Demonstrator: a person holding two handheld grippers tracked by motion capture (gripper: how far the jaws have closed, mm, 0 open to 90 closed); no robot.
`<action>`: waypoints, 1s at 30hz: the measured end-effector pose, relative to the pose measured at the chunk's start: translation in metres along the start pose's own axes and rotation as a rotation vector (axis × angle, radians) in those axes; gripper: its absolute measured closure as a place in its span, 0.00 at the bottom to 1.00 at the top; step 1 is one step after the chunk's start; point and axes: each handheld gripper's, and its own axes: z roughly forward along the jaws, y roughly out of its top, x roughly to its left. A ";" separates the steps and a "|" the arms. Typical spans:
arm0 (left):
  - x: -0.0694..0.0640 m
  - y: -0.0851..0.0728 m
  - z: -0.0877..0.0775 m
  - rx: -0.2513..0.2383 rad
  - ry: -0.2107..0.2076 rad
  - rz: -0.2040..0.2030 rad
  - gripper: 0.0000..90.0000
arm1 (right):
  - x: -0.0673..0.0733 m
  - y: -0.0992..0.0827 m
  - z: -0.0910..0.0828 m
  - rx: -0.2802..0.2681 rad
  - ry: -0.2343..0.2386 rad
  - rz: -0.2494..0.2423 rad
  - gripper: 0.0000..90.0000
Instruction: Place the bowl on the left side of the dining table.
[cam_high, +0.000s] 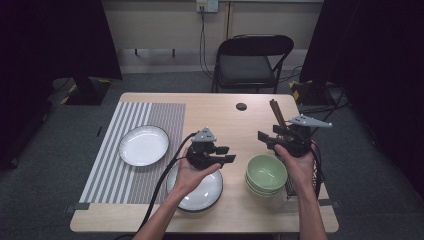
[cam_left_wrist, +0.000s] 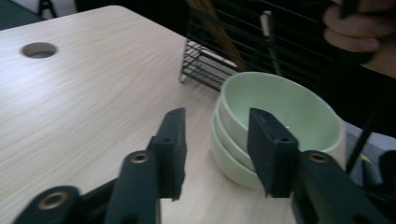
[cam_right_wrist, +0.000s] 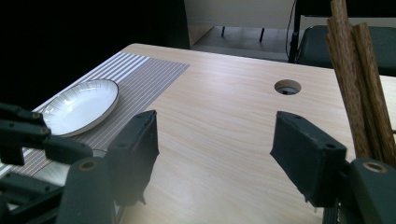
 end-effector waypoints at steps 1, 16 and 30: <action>-0.002 0.001 0.002 0.005 -0.007 -0.001 0.66 | 0.000 0.002 0.001 -0.005 0.010 0.004 0.36; -0.028 -0.001 0.023 0.039 -0.091 0.060 0.72 | 0.005 0.003 -0.005 -0.015 -0.003 -0.014 0.36; -0.061 0.002 0.055 0.066 -0.204 0.122 0.77 | -0.001 0.001 -0.015 -0.038 -0.022 0.002 0.36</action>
